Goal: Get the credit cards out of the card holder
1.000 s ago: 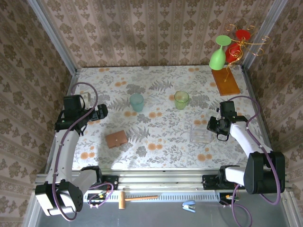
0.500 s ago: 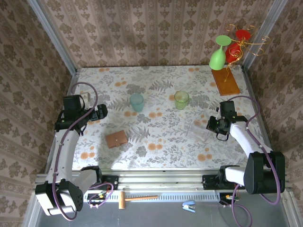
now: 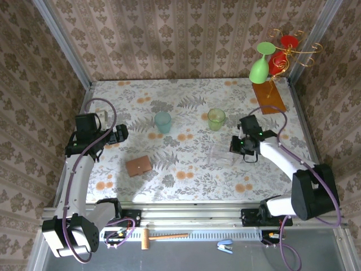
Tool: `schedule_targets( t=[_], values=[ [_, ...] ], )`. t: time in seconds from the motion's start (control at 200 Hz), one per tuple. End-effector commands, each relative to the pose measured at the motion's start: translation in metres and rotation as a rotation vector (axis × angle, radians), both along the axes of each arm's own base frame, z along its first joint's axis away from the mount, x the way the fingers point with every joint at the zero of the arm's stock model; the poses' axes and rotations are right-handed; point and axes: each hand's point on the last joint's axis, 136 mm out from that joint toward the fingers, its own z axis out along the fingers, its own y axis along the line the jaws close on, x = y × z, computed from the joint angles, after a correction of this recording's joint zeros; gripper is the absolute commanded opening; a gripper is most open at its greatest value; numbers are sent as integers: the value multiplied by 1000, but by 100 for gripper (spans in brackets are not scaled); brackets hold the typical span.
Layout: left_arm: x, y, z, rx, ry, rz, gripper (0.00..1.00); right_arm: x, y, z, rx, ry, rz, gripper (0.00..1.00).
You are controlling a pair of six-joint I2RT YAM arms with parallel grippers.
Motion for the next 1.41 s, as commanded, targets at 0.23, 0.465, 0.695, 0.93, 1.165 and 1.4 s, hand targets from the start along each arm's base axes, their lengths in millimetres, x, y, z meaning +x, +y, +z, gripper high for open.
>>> schedule_targets(
  t=[0.23,0.465,0.695,0.93,1.165,1.4],
  values=[
    [-4,3,-4,17,7,-1,100,56,88,25,-88,-44,130,0],
    [-3,1,-6,9,11,-5,100,92,113,26,-95,-42,119,0],
    [-2,0,-8,-4,19,-9,100,108,120,16,-95,-35,96,0],
    [-1,-2,-9,-10,23,-13,100,113,116,5,-106,-20,79,0],
    [-1,-2,-9,-9,23,-13,100,113,114,0,-115,-13,76,3],
    [-1,-2,-9,-9,23,-15,100,113,115,5,-101,-16,79,10]
  ],
)
